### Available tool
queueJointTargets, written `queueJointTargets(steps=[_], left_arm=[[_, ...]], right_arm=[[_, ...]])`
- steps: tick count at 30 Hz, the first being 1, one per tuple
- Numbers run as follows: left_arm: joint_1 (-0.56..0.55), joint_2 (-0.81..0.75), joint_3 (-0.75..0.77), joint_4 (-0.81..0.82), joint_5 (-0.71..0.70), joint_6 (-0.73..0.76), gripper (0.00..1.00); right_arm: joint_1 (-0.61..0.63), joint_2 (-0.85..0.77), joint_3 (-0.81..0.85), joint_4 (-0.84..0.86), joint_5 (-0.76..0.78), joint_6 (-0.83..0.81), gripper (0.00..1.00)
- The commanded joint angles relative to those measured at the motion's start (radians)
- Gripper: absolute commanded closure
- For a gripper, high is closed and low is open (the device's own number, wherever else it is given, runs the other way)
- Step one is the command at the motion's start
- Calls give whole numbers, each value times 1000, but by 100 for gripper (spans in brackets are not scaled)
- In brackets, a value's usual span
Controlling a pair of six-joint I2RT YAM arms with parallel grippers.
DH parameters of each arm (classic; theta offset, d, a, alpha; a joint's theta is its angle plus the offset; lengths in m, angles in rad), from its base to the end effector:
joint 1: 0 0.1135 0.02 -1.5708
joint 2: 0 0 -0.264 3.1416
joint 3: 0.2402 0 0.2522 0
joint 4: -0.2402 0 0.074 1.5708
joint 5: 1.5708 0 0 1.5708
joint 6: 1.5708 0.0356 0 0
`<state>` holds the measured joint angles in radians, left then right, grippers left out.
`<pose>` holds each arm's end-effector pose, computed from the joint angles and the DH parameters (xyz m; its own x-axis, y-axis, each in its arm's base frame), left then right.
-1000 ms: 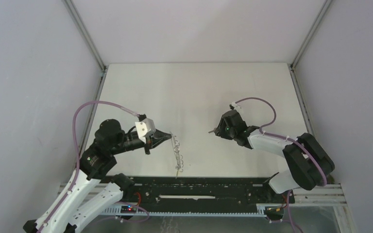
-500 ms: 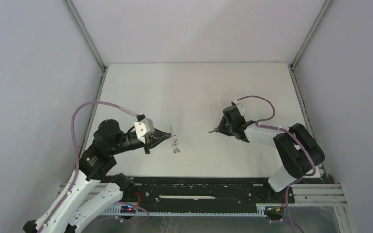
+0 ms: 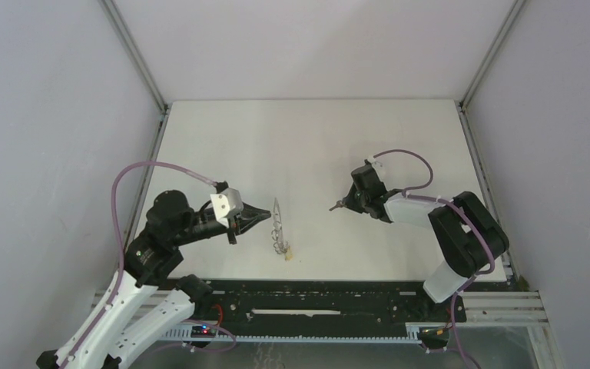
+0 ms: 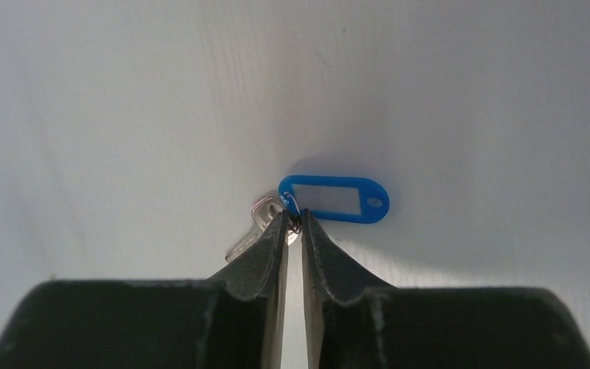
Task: Put the keys on the keyring
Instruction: Pick up the key from the center of the board.
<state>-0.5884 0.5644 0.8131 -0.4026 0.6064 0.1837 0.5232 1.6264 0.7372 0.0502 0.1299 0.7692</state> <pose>0.0899 -0.0844 0.3573 0.0435 0.1514 -0.9875 0.9323 0.3491 0.0946 0.2696 0.1502 0.1433 -0.7555 0.3605 -0.5471 0.1462 0.9067 0.3955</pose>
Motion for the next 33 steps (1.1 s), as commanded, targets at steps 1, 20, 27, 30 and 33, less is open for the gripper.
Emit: queueJointTargets(steps=[1,20,27,30,33], left_arm=[[4,-11,-9,58,6,-9,100],[5,-31,-11,54,7,-12,100],[5,-28,-6,61,7,-13,100],[4,-25,-6,63,9,-16,100],[5,-20,-6,71,-3,-25,100]], right_arm=[[-9,20,54,23,25,22,81],[-14,64,108,13,6,7,89],[-6,72,117,-5,3,-6,88],[-6,71,118,3,-4,-20,92],[1,47,119,19,-7,-73,100]])
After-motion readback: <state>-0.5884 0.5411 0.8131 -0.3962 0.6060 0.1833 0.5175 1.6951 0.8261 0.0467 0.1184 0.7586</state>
